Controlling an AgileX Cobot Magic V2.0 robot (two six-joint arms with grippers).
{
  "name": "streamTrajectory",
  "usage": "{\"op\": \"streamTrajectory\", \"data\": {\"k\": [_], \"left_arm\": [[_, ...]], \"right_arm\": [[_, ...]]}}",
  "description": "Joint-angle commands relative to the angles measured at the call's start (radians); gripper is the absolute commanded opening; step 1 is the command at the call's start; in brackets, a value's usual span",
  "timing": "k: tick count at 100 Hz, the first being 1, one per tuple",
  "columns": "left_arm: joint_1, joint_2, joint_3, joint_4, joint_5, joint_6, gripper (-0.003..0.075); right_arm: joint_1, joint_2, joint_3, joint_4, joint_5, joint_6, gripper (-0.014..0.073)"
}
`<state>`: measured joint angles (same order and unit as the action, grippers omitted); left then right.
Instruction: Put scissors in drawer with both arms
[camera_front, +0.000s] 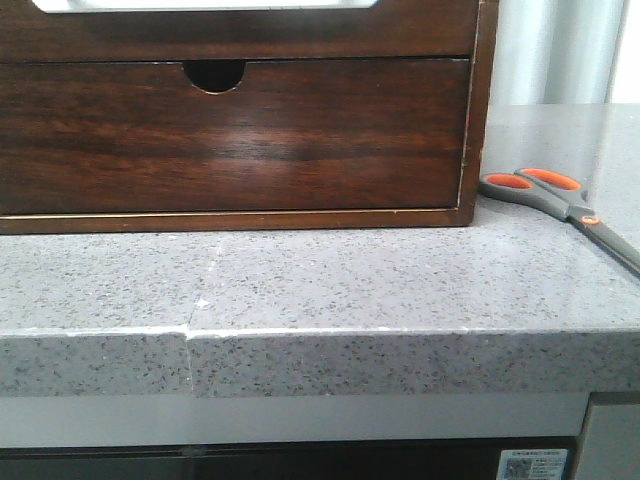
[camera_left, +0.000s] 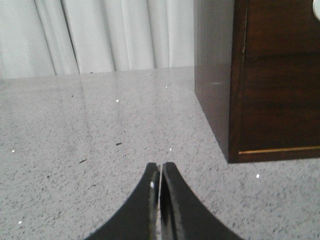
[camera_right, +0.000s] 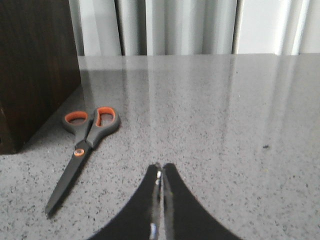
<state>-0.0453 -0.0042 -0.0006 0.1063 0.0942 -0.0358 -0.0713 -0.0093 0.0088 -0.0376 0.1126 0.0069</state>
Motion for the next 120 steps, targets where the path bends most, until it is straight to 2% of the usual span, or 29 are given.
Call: {"op": "streamTrajectory", "data": {"k": [1,15,27,36,49,77,89,99,104,109,120], "left_arm": [[0.002,-0.028,0.02,-0.043,-0.113,-0.007,-0.0022],[0.002,-0.028,0.013,-0.052,-0.144,-0.01,-0.0022],[0.002,-0.028,-0.021,-0.146,-0.161,-0.013,-0.0022],[0.002,-0.026,-0.074,-0.124,-0.118,-0.013,-0.0022],[0.002,0.018,-0.154,-0.055,-0.062,-0.013,-0.0022],[0.002,0.174,-0.285,-0.065,-0.103,-0.013,-0.0022],[0.002,0.222,-0.313,-0.065,-0.13,-0.013,-0.0022],[0.002,0.251,-0.323,-0.065,-0.158,-0.013,-0.0014],[0.002,0.264,-0.323,-0.065,-0.167,-0.013,0.0026],[0.002,0.278,-0.323,-0.065,-0.168,-0.013,0.0102],[0.002,0.307,-0.323,-0.065,-0.179,-0.013,0.0324]], "right_arm": [[-0.001,-0.019,0.031,-0.011,-0.113,-0.007,-0.005],[-0.001,-0.019,0.031,-0.011,-0.139,-0.007,-0.005],[-0.001,-0.015,0.01,0.054,-0.113,-0.007,-0.005],[-0.001,0.006,-0.024,0.064,-0.069,-0.007,-0.005],[-0.001,0.062,-0.068,0.064,-0.104,-0.007,-0.005],[-0.001,0.218,-0.21,0.089,-0.045,-0.007,-0.005],[-0.001,0.242,-0.241,0.162,-0.029,-0.007,-0.005],[-0.001,0.242,-0.243,0.164,-0.027,-0.007,-0.005],[-0.001,0.242,-0.243,0.164,-0.023,-0.007,-0.005],[-0.001,0.242,-0.243,0.164,-0.023,-0.007,-0.005],[-0.001,0.242,-0.237,0.164,-0.023,-0.007,-0.005]]}}
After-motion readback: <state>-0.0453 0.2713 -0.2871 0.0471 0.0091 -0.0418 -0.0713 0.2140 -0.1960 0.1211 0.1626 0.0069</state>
